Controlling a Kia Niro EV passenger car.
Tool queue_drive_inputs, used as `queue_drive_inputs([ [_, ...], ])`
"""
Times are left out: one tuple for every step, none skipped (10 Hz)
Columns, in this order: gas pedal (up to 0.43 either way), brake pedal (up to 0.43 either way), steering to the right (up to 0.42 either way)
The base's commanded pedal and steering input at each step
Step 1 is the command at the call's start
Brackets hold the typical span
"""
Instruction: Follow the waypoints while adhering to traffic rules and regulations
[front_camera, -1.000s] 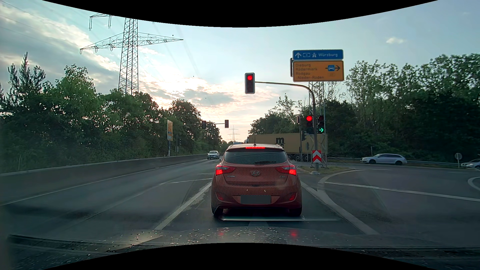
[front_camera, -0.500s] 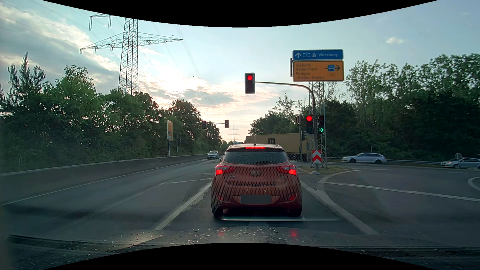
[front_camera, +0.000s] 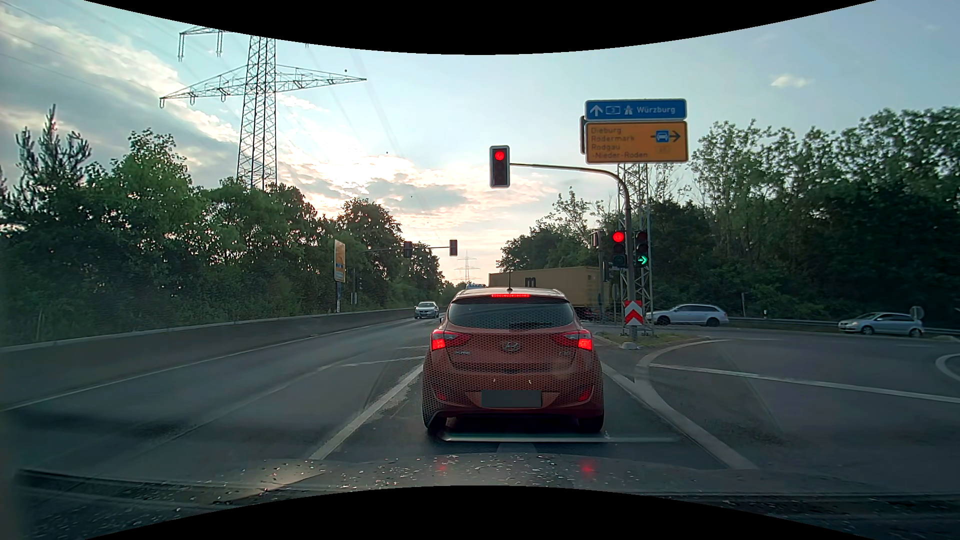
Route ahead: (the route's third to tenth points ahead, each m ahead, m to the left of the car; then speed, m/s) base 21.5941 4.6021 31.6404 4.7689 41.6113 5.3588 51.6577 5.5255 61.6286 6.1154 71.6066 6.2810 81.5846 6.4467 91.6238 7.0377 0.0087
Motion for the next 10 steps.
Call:
queue_drive_inputs([
  [0.0,0.378,-0.005],
  [0.0,0.378,-0.005],
  [0.0,0.372,-0.005],
  [0.0,0.341,-0.005],
  [0.0,0.311,-0.005],
  [0.0,0.305,-0.006],
  [0.0,0.299,-0.005],
  [0.0,0.299,-0.005],
  [0.0,0.299,-0.005],
  [0.0,0.299,-0.005],
])
